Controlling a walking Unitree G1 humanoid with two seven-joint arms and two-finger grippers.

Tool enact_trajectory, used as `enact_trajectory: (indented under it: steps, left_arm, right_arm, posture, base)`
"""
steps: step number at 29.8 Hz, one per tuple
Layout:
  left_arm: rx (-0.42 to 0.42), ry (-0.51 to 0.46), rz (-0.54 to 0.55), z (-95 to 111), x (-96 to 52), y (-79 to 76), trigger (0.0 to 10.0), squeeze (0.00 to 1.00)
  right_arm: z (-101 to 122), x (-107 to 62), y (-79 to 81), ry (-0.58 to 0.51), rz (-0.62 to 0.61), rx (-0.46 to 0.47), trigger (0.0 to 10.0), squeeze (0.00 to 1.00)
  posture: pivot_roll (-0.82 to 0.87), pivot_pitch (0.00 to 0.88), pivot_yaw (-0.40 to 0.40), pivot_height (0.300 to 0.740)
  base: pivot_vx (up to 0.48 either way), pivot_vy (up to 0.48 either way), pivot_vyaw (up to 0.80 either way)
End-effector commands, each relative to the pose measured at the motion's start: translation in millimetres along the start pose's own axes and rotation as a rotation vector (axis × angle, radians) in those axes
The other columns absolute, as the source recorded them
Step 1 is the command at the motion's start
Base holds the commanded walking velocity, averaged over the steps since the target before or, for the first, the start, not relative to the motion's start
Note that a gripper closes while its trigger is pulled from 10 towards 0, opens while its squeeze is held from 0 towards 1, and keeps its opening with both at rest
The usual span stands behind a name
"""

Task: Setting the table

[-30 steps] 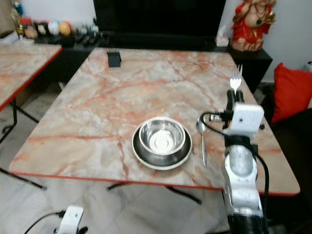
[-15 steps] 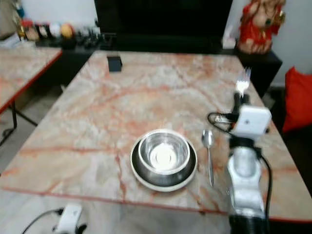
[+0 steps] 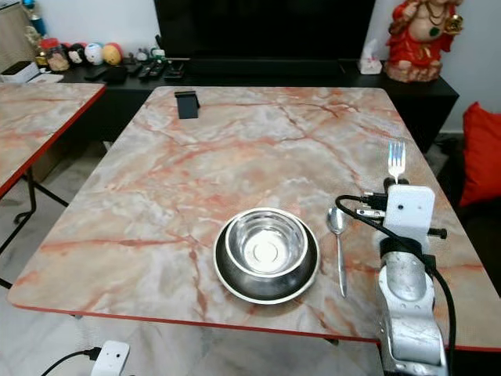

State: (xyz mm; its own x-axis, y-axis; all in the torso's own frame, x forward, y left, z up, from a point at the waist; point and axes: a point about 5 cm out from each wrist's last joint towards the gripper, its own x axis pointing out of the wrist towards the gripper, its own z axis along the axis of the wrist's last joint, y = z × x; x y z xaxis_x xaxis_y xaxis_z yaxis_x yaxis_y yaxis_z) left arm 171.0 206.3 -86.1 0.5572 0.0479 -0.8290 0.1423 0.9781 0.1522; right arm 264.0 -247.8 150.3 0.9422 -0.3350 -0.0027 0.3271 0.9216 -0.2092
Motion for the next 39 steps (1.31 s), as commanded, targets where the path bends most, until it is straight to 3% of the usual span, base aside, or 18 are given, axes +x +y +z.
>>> enact_trajectory:
  steps: [1,6,12,15,24,39]
  left_arm:
    - [0.014,0.018,-0.004,-2.2,-0.2,0.8,10.0,0.00]
    - [0.011,0.015,-0.009,0.4,0.5,-1.0,10.0,0.00]
    - [-0.003,0.016,-0.010,-0.1,0.5,-1.5,10.0,0.00]
    - [-0.014,0.016,-0.008,-0.2,0.5,-2.2,10.0,0.00]
    - [-0.034,0.014,-0.009,-0.9,0.6,-5.8,10.0,0.00]
    - [-0.025,-0.001,-0.007,3.3,1.0,-2.1,10.0,0.00]
  right_arm:
    - [-3.0,-5.9,-2.1,0.094,0.052,0.011,10.0,0.00]
    - [-24.1,-4.9,-8.0,0.245,0.127,-0.019,10.0,0.00]
    - [-37.1,-2.4,-6.5,0.343,0.171,0.021,10.0,0.00]
    - [-40.5,-2.2,0.2,0.400,0.217,0.087,10.0,0.00]
    - [-47.7,4.2,12.8,0.460,0.261,0.164,10.0,0.00]
    - [-51.4,8.4,18.2,0.501,0.282,0.111,10.0,0.00]
  posture:
    - [-0.11,0.000,0.055,0.731]
    - [-0.11,0.000,0.047,0.731]
    - [-0.10,0.000,0.025,0.731]
    - [-0.09,0.000,0.011,0.731]
    - [-0.08,0.000,-0.007,0.731]
    - [-0.08,0.000,0.004,0.731]
  base:
    - [0.000,0.000,0.00]
    - [0.000,0.000,0.00]
    - [0.000,0.000,0.00]
    - [0.000,0.000,0.00]
    - [0.000,0.000,0.00]
    - [0.000,0.000,0.00]
